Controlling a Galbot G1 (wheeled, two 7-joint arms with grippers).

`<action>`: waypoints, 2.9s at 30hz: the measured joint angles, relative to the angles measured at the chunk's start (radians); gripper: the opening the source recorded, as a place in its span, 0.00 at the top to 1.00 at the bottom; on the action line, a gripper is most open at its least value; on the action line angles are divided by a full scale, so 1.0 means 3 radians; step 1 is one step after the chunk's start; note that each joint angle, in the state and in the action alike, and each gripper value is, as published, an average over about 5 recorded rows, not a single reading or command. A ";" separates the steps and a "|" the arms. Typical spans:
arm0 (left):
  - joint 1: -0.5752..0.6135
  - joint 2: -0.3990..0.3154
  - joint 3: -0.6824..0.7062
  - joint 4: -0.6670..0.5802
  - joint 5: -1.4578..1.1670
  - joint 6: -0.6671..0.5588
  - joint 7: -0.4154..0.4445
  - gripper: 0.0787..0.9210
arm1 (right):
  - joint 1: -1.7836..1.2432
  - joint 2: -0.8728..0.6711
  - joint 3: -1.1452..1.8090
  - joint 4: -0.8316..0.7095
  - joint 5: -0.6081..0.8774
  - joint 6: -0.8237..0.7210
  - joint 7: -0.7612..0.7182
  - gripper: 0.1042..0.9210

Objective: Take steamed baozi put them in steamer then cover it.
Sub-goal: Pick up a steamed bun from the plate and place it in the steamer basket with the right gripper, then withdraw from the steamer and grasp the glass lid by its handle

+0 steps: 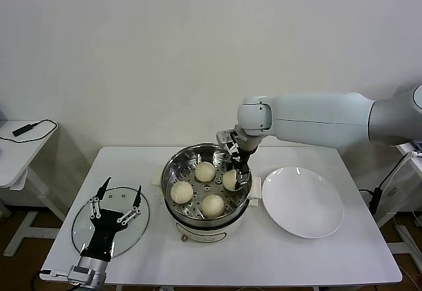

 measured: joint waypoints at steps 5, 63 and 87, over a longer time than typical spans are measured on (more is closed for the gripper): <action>0.0000 -0.0001 -0.0002 -0.0001 -0.0004 -0.0004 -0.0002 0.12 | -0.0009 0.0004 0.0000 -0.0007 -0.0032 -0.0004 -0.0008 0.27; -0.0198 0.0143 -0.0068 0.0323 0.0877 -0.0121 -0.0370 0.12 | -0.5507 -0.0175 0.6429 0.0750 -0.1326 0.2626 0.4068 0.12; -0.0163 0.0192 -0.0302 0.1205 0.3398 0.0267 -0.0947 0.12 | -0.6938 0.0252 0.7334 0.0811 -0.1606 0.2799 0.3874 0.12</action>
